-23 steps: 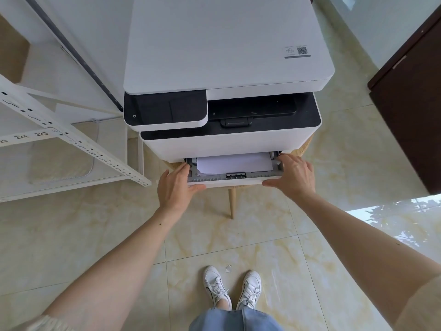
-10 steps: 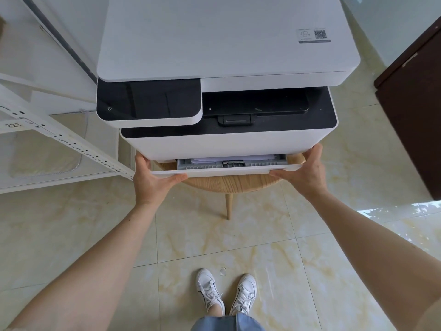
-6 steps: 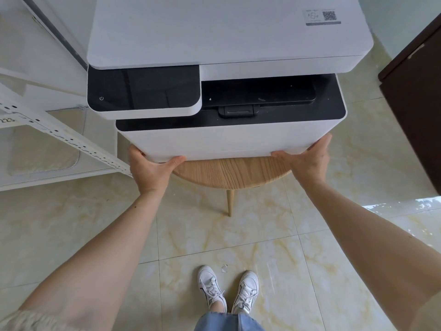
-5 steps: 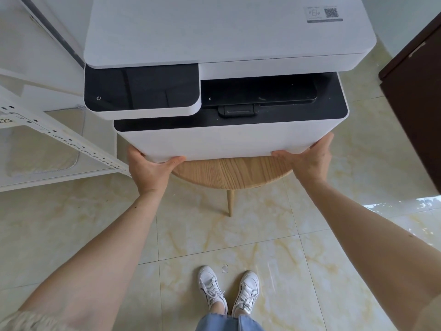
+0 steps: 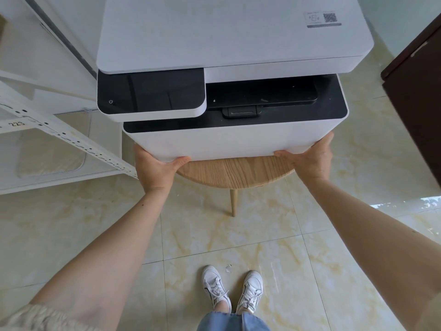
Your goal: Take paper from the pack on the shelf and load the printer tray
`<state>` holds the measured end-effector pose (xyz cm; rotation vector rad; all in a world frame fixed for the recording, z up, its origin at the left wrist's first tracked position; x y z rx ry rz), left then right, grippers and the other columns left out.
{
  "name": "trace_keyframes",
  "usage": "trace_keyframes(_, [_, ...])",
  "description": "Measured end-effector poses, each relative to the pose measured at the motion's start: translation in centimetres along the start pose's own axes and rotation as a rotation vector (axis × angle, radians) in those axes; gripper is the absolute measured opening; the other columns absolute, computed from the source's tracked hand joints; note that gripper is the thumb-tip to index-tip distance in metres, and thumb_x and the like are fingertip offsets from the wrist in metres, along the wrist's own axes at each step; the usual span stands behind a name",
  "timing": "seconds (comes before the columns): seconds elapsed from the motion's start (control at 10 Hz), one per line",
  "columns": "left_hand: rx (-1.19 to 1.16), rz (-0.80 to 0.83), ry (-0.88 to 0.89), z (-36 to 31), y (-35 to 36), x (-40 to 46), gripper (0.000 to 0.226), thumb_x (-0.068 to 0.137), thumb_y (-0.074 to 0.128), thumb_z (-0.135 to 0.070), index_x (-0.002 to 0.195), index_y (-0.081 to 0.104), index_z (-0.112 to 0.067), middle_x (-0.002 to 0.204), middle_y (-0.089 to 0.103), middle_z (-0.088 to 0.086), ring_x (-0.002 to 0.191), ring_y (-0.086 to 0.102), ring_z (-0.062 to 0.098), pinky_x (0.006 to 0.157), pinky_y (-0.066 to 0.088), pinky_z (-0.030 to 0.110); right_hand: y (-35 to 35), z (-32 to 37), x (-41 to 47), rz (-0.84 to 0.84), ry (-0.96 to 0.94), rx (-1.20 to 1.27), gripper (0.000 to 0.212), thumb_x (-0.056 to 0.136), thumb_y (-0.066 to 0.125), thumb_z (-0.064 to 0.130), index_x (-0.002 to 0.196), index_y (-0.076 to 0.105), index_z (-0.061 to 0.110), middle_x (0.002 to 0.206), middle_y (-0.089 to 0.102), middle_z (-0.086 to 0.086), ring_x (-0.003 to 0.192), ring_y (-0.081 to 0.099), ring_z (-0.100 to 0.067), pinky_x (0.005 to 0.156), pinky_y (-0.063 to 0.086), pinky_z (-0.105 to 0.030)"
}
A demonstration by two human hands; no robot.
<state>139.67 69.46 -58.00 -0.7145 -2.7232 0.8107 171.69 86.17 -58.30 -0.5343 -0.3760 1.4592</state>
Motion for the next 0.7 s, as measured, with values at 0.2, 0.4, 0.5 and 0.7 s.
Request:
trace_keyframes(0.2, [0.072,0.053,-0.027,-0.2,-0.3,-0.4,0.091,0.047,0.091,-0.044,0.117,0.042,-0.012,0.115,0.062,0.004,0.102,0.059,0.022,0.08,0.046,0.028,-1.0,0.7,-0.5,0.028,0.028,-0.158,0.099,0.045,0.085,0.052,0.124,0.031,0.027,0.093,0.053,0.013,0.086,0.056,-0.021,0.067,0.051,-0.04])
trace_keyframes(0.4, [0.125,0.157,-0.193,-0.8,0.2,-2.7,0.074,0.066,0.084,-0.039,0.119,0.042,-0.01,0.123,0.059,0.006,0.114,0.056,0.032,0.087,0.045,0.038,-1.9,1.5,-1.1,0.122,0.049,-0.224,0.091,0.061,0.085,0.038,0.131,0.028,0.025,0.111,0.062,-0.004,0.098,0.06,-0.031,0.076,0.053,-0.045])
trace_keyframes(0.5, [0.13,0.242,-0.251,-1.3,0.2,-4.3,0.08,0.069,0.082,-0.039,0.13,0.038,-0.012,0.137,0.053,0.008,0.125,0.05,0.031,0.098,0.042,0.04,-2.4,2.1,-1.9,0.206,0.055,-0.251,0.095,0.063,0.086,0.034,0.135,0.024,0.025,0.121,0.06,-0.006,0.106,0.059,-0.031,0.083,0.054,-0.049])
trace_keyframes(0.7, [0.131,0.405,-0.338,-0.8,-1.5,-8.4,0.104,0.078,0.074,-0.044,0.153,0.009,-0.013,0.159,0.025,0.01,0.144,0.027,0.027,0.115,0.027,0.04,-4.1,1.8,-4.1,0.369,0.072,-0.282,0.085,0.068,0.084,0.034,0.137,0.039,0.016,0.131,0.059,-0.007,0.114,0.058,-0.025,0.092,0.051,-0.049])
Point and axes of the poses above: each hand's wrist, its own x-axis towards the middle knuckle, its own y-axis out of the palm, z = x × y, the point moved 2 cm from there along x, towards the middle knuckle
